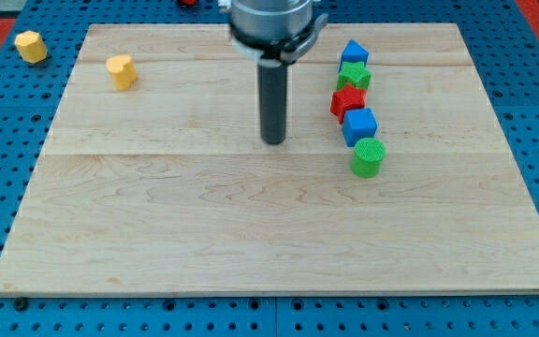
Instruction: Push the cube towards the center right side of the board
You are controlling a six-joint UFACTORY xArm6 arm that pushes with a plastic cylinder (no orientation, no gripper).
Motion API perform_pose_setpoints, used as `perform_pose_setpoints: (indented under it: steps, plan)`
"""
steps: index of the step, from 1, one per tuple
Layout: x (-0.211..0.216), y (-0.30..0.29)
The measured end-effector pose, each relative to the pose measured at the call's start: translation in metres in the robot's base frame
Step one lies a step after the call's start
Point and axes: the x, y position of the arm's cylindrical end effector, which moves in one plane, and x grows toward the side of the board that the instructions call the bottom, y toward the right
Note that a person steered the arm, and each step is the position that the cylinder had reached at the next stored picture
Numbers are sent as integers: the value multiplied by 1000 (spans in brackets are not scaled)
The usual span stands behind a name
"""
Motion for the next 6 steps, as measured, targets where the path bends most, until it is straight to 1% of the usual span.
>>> perform_pose_setpoints:
  steps: [1, 2, 3, 4, 5, 6]
  plan:
    - [9, 62]
    - [9, 150]
    - [12, 186]
    - [33, 189]
    - [44, 211]
    - [26, 222]
